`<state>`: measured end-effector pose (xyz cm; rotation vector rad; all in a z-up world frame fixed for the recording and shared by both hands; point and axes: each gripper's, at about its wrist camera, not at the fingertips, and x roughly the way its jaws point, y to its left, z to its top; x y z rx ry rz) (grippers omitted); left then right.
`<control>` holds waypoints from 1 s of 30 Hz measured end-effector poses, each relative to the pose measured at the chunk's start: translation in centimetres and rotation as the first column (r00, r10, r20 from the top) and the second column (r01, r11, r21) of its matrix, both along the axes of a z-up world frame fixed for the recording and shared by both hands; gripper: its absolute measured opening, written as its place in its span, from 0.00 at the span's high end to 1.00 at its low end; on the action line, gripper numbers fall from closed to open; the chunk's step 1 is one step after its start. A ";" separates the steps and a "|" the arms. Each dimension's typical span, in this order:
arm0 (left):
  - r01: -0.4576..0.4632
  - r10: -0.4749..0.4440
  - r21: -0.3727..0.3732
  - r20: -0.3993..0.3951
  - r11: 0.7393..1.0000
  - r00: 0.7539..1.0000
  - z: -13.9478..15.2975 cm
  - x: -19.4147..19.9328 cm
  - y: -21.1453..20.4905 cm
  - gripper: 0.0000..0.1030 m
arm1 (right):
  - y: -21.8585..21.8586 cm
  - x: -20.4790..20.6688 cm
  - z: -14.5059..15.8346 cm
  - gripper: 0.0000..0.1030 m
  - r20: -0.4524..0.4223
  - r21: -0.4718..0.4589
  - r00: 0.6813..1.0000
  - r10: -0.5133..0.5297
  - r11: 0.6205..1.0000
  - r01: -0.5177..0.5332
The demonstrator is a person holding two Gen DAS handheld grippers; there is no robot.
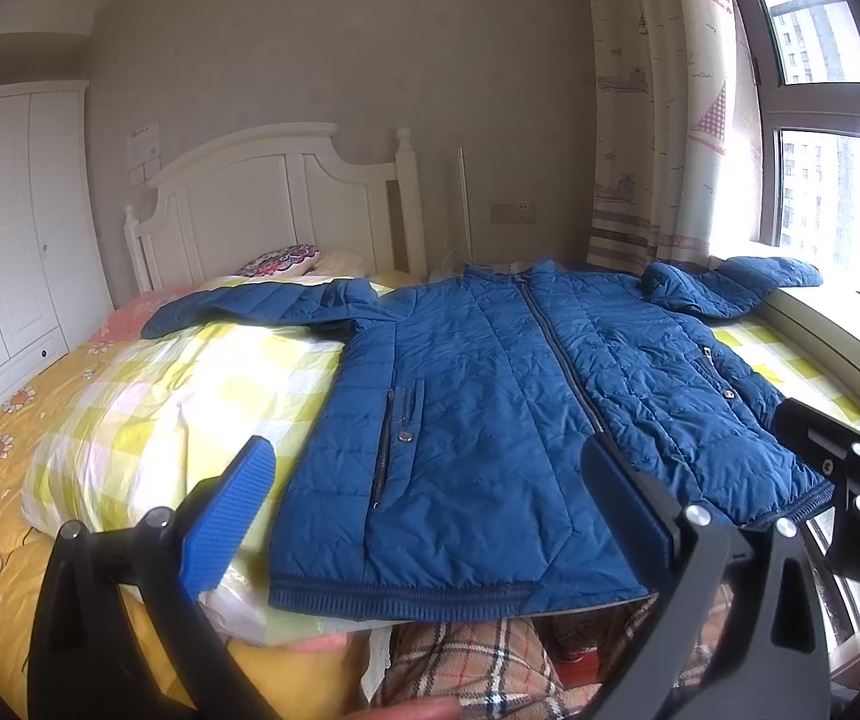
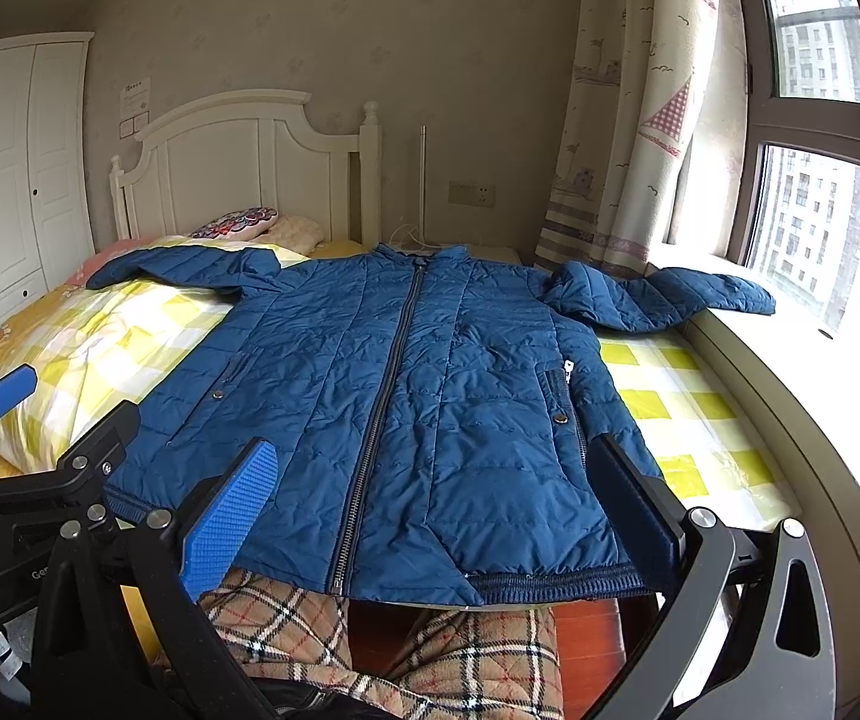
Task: Fold large clothes
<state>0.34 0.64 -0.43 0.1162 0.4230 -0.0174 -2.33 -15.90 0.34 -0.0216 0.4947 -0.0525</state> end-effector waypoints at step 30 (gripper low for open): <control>0.003 -0.003 -0.004 -0.006 1.000 1.000 -0.1 -0.3 0.0 0.02 | -0.2 0.3 -0.2 0.04 -0.018 0.014 1.000 0.009 1.000 -0.009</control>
